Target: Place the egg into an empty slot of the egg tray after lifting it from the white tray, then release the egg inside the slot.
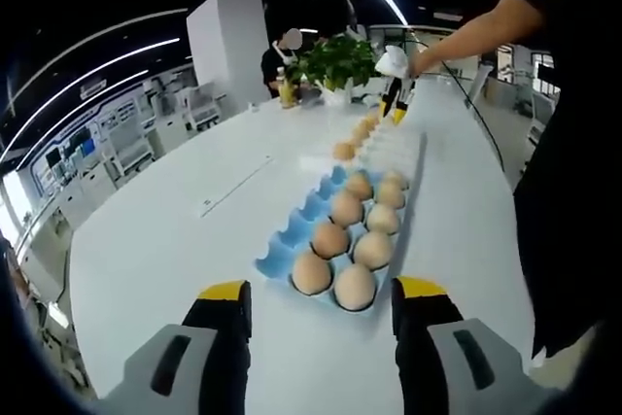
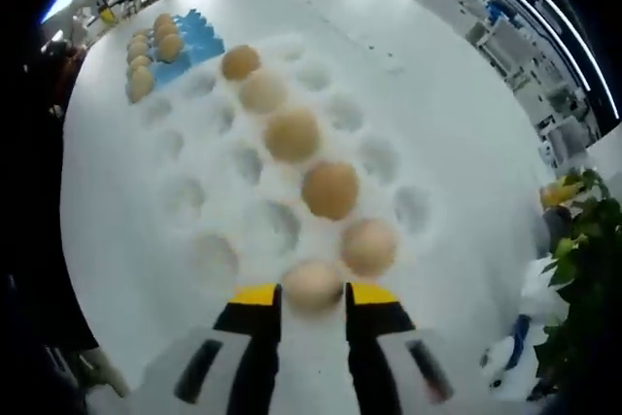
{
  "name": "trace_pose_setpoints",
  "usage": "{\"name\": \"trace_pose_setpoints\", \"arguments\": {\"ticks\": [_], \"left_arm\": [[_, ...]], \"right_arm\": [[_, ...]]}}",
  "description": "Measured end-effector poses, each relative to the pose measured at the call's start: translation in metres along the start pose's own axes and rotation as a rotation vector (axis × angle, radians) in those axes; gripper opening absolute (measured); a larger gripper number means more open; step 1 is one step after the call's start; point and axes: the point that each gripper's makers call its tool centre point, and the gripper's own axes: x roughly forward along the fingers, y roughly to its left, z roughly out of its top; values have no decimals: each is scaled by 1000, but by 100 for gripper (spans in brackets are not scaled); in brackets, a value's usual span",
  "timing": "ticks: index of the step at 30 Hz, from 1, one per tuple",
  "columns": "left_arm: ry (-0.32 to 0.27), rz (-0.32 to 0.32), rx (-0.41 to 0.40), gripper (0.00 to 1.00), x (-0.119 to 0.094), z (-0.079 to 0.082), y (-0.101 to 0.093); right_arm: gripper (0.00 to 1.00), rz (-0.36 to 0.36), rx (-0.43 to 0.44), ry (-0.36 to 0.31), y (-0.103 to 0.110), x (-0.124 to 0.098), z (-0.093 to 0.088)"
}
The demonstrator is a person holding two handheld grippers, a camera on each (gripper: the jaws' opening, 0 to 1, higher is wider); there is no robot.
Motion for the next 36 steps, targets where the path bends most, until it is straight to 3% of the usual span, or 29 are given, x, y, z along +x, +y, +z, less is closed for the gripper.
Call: {"name": "trace_pose_setpoints", "arguments": {"ticks": [9, 16, 17, 23, 27, 30, 36], "left_arm": [[10, 8, -7, 59, -2, -1, 1], [13, 3, -12, 57, -1, -2, -1], [13, 3, -8, 57, -1, -1, -1], [8, 10, 1, 57, 0, 3, 1], [14, 4, -4, 57, 0, 1, 1], [15, 4, -3, 60, 1, -2, 1], [15, -4, -5, 60, 3, -4, 1]], "right_arm": [[27, 65, -22, 36, -2, 8, -1], [27, 61, -43, -91, 0, 4, -3], [27, 62, 0, -106, -1, 4, -3], [25, 44, 5, -68, -1, 5, -1], [25, 25, -46, -42, 0, -2, -1], [23, 19, -30, -50, 0, -10, 1], [22, 15, -76, -41, 6, -22, 4]]}}
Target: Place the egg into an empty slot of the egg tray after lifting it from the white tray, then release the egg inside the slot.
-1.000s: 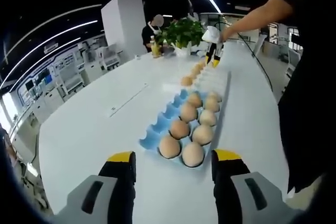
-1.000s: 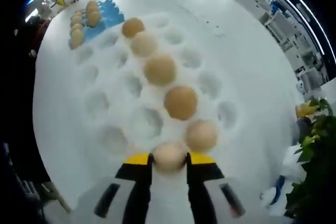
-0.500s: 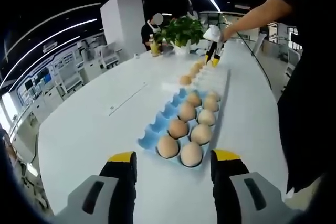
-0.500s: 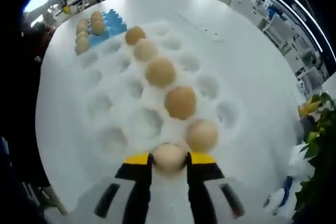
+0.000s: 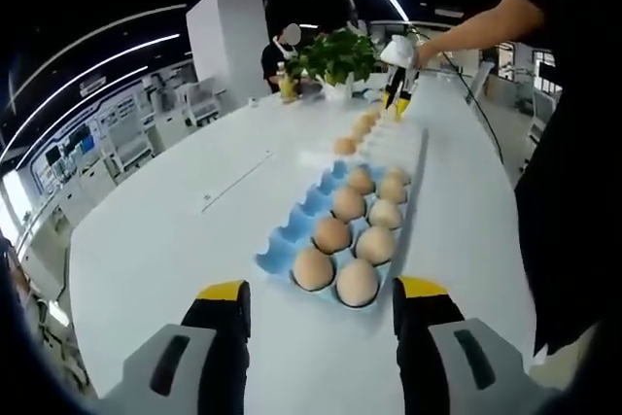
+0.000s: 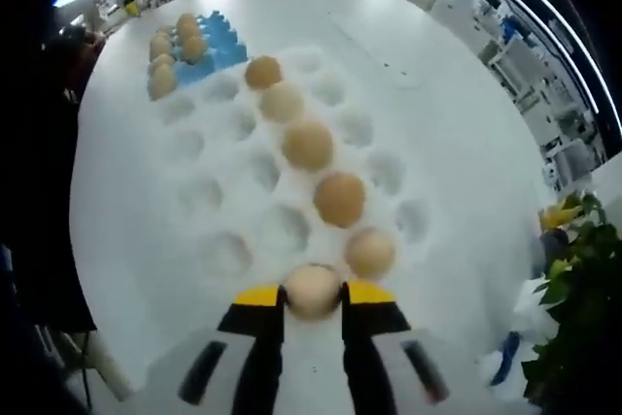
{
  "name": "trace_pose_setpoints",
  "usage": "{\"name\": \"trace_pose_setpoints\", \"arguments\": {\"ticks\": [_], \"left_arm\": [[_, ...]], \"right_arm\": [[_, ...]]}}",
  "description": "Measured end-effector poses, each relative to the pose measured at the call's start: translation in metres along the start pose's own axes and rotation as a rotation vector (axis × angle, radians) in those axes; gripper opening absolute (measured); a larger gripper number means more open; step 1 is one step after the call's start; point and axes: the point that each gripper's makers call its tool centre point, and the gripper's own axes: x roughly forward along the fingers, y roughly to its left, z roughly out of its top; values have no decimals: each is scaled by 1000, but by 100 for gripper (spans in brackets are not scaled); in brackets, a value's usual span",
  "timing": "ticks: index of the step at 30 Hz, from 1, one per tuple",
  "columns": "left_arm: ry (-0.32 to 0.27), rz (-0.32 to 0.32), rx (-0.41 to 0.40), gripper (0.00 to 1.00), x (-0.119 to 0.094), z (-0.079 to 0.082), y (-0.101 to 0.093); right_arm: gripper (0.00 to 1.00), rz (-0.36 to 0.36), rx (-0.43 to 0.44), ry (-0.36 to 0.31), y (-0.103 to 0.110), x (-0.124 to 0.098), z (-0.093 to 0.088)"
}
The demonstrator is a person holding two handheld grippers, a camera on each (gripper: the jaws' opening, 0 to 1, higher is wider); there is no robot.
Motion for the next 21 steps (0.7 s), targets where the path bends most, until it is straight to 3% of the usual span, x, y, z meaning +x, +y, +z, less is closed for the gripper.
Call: {"name": "trace_pose_setpoints", "arguments": {"ticks": [3, 6, 7, 8, 9, 10, 12, 14, 15, 16, 19, 21], "left_arm": [[-8, -1, 0, 60, 1, 2, 0], [-12, -5, 8, 60, 1, 4, -2], [-13, -6, 6, 59, 1, 4, -2], [-14, -7, 2, 59, 1, 4, -2], [-12, -5, 1, 59, 1, 3, -1], [-7, -3, 1, 59, 1, 1, 0], [-2, -1, 1, 59, 1, 1, -1], [-10, -2, 5, 59, -1, 4, -3], [-12, -2, 4, 58, -1, 5, -4], [-12, -2, 5, 58, -1, 5, -4], [11, -8, 6, 56, -1, 1, -4], [15, -10, 1, 56, 1, 0, -4]], "right_arm": [[22, -10, 7, 20, -4, 2, -6], [19, -6, 11, 17, -3, 0, -1], [0, 0, -2, 13, -2, -2, 3], [0, 12, -14, -42, 4, -9, 20], [0, 8, 57, -41, 8, -9, 21], [0, 15, -9, -53, 12, -9, 22], [0, -2, -70, 0, -1, -6, 17], [7, 62, 72, -44, -2, 0, 19], [15, 14, 90, -53, -15, 2, 17], [16, -41, 51, -50, -26, 3, 14], [27, 44, 128, -62, -2, 10, 14], [24, 30, 34, 20, -3, 14, 0]]}}
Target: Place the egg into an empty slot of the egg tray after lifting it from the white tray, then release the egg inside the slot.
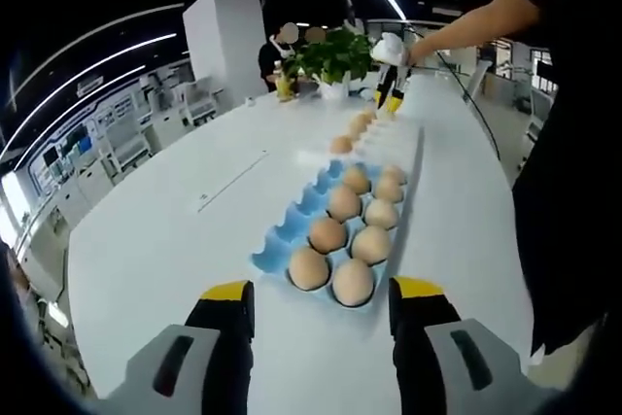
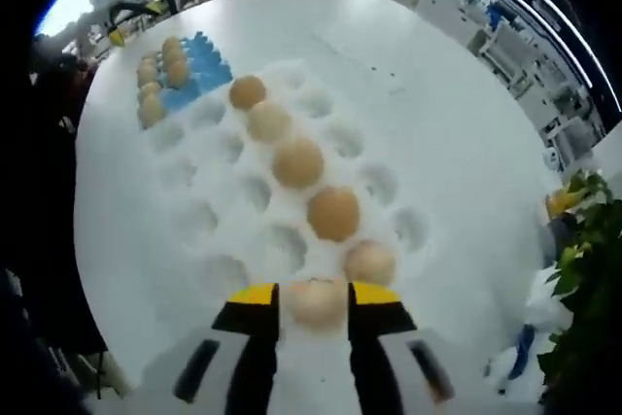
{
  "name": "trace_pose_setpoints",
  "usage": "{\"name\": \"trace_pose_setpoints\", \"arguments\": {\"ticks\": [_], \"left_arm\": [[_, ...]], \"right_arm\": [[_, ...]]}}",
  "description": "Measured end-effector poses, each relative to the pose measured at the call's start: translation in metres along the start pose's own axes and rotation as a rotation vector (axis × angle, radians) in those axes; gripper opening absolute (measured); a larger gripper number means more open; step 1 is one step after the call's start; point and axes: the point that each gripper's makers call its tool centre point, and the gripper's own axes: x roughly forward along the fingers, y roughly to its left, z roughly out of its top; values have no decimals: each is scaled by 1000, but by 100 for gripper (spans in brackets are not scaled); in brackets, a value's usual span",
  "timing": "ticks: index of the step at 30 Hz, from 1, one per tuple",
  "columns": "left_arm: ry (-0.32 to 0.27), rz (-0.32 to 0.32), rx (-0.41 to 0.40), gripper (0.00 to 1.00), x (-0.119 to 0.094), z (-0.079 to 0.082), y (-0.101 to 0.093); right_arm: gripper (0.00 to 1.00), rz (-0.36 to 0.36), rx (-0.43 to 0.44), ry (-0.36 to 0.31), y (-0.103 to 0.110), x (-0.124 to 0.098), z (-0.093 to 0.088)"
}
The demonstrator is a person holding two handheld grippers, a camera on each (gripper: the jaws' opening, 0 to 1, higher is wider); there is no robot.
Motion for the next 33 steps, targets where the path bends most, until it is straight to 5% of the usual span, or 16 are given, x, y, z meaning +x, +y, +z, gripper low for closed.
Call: {"name": "trace_pose_setpoints", "arguments": {"ticks": [13, 22, 33], "left_arm": [[10, 2, 10, 55, 2, 2, 1], [-3, -4, 11, 54, 4, 6, -3], [2, 5, 2, 55, 1, -4, 4]], "right_arm": [[27, 125, -8, 111, -5, 21, -14], [25, 4, 36, 75, -3, 9, -13], [25, -41, 26, 1, -4, -26, 2]]}}
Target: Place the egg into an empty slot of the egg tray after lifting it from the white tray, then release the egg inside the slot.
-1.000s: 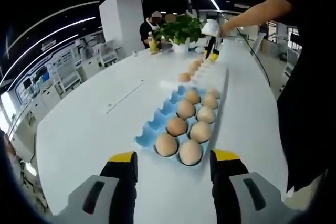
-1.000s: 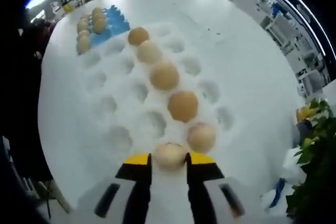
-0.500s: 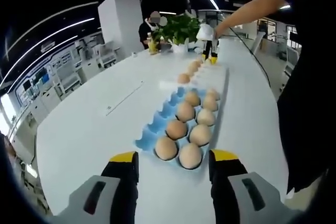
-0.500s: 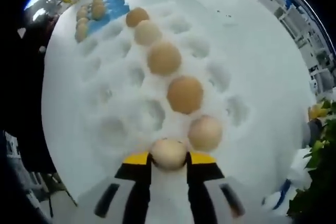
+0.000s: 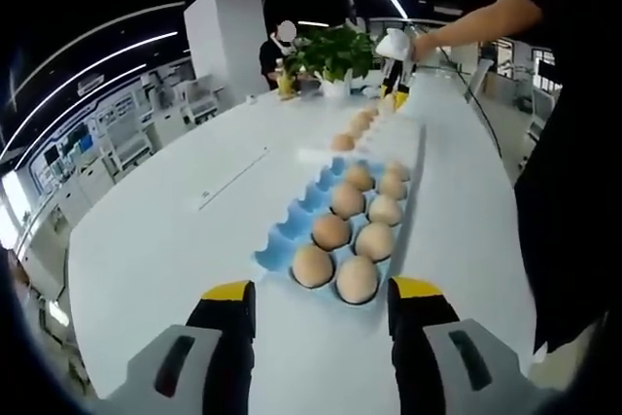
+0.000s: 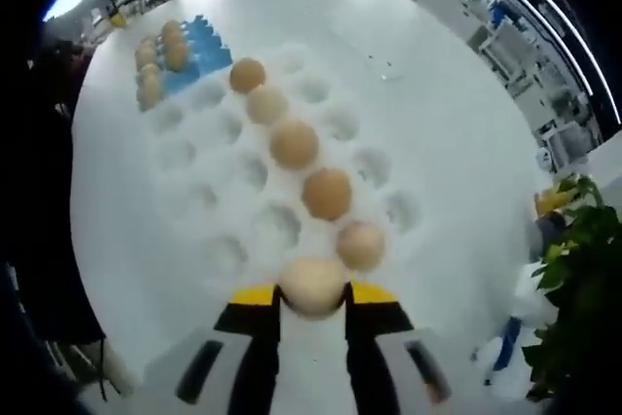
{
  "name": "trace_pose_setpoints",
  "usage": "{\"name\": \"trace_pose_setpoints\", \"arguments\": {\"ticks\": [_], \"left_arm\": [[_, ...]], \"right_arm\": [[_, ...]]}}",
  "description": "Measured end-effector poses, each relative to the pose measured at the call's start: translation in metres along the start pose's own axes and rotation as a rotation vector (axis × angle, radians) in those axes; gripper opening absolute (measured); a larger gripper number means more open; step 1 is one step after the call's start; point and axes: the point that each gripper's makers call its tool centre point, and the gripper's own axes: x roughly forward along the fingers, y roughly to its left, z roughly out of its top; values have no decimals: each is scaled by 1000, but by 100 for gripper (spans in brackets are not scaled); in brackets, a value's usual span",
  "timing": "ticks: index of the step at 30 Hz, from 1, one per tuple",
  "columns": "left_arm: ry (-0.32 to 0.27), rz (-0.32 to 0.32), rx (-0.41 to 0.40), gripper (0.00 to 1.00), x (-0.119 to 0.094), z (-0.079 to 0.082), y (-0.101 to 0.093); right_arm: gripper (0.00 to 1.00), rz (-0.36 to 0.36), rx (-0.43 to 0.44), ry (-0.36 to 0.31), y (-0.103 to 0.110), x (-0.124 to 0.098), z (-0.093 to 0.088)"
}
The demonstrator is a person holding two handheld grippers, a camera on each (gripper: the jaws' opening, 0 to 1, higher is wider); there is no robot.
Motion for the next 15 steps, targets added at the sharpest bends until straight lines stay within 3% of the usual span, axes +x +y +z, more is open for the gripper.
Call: {"name": "trace_pose_setpoints", "arguments": {"ticks": [10, 15], "left_arm": [[-13, 6, 7, 62, 2, 2, 0], [-3, 13, -1, 73, 5, -1, 0]], "right_arm": [[25, 3, -9, -8, 6, -4, 4], [25, 12, -9, -39, 15, -7, 13]]}}
